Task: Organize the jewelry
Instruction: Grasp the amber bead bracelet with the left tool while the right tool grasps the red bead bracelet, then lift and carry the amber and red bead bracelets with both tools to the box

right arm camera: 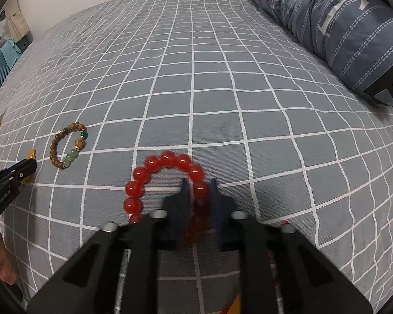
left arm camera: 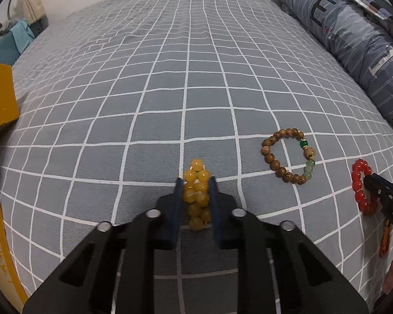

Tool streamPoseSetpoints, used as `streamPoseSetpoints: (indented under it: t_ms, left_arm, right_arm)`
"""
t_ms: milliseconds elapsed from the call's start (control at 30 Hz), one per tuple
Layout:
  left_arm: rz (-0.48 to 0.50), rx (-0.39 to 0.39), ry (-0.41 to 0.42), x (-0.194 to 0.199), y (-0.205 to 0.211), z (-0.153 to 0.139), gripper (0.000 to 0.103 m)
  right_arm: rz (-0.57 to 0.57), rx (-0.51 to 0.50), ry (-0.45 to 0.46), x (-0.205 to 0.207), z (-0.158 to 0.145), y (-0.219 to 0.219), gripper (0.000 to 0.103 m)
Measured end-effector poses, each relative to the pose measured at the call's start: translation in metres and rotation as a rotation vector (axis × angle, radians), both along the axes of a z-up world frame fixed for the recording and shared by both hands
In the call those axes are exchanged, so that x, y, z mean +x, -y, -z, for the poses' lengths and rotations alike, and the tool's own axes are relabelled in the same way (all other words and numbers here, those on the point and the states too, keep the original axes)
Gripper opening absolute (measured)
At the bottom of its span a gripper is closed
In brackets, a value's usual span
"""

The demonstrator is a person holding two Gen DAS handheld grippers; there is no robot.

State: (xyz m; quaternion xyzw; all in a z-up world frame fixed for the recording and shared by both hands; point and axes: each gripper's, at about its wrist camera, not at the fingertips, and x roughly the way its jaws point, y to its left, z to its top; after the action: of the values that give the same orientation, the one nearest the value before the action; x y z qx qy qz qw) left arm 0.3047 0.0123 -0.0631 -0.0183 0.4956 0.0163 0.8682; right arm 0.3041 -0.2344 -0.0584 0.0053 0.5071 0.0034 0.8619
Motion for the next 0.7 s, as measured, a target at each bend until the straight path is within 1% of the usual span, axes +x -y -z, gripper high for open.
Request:
streamPoseSetpoints:
  t_ms: [300, 700]
  left_arm:
    - [0.015, 0.013, 0.025, -0.005, 0.001, -0.006, 0.013]
    - [0.012, 0.010, 0.053, -0.012, 0.000, -0.017, 0.013]
  right_arm:
    - [0.009, 0.015, 0.022, -0.003, -0.005, -0.002, 0.013]
    - [0.008, 0.015, 0.044, -0.008, -0.012, -0.004, 0.013]
